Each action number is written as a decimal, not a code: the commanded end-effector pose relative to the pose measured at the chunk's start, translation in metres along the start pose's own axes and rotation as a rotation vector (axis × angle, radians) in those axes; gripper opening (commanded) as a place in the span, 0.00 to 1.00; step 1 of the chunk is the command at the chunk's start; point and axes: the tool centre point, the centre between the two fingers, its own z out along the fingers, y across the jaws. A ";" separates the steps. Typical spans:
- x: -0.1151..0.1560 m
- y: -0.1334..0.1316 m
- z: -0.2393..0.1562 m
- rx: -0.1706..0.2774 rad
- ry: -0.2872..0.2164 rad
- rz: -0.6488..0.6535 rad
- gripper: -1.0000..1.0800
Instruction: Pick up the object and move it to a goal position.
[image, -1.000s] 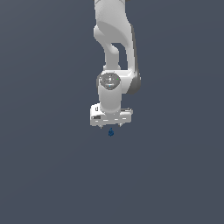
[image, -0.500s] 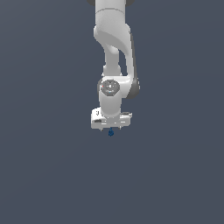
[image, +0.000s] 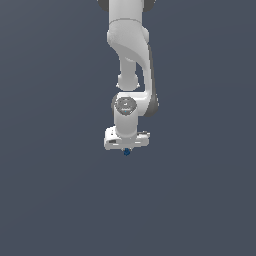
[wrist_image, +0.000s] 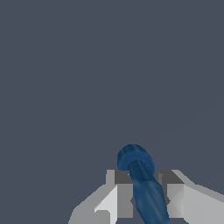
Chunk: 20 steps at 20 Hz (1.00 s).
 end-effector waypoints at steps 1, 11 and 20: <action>0.000 0.000 0.000 0.000 0.001 0.000 0.00; 0.001 0.001 -0.003 0.000 0.001 0.000 0.00; 0.004 0.020 -0.046 0.000 0.001 0.000 0.00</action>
